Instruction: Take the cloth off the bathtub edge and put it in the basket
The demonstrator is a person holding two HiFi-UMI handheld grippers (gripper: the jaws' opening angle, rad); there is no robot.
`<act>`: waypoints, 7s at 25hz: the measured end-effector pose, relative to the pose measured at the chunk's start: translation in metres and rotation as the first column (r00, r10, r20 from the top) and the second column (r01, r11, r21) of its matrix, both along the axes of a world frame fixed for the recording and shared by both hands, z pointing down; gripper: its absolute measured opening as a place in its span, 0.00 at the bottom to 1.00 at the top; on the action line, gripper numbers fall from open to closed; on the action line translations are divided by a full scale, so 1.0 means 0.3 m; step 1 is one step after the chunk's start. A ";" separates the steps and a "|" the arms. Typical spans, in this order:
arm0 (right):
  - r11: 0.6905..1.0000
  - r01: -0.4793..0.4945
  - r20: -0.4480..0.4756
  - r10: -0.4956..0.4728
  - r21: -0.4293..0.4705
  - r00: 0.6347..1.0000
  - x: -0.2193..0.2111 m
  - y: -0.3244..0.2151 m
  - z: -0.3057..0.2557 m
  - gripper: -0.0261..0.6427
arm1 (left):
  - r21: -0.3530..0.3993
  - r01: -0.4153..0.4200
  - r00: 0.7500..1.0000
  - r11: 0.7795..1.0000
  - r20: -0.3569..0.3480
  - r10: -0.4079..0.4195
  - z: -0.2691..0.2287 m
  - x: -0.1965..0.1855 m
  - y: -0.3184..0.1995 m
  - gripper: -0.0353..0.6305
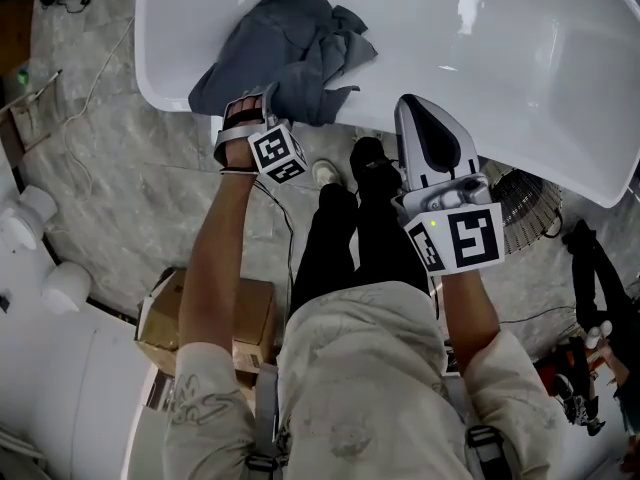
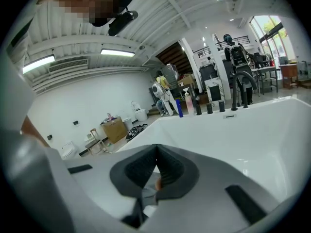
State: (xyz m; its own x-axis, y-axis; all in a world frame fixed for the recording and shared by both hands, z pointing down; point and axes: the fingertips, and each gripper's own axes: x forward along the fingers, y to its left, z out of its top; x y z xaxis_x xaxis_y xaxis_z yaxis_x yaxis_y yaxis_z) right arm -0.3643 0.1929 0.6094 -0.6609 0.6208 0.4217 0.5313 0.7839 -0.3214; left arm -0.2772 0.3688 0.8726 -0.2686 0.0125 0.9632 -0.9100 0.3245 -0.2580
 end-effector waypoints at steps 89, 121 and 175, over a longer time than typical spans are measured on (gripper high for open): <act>0.889 -0.451 0.678 0.380 -0.080 0.629 0.826 -0.305 -1.368 0.02 | 0.906 -0.333 0.573 0.261 0.414 -0.707 -2.268 0.488 -0.288 0.11; 0.389 -0.917 0.591 0.761 -0.086 0.267 1.186 -1.289 -1.202 0.02 | 0.915 -0.402 0.899 0.030 0.400 -0.180 -2.214 0.506 -1.380 0.11; -0.280 -0.960 0.458 0.850 -0.029 -0.262 1.803 -2.174 -0.952 0.02 | 0.941 -0.337 0.834 -0.021 0.309 0.457 -1.835 0.878 -2.665 0.11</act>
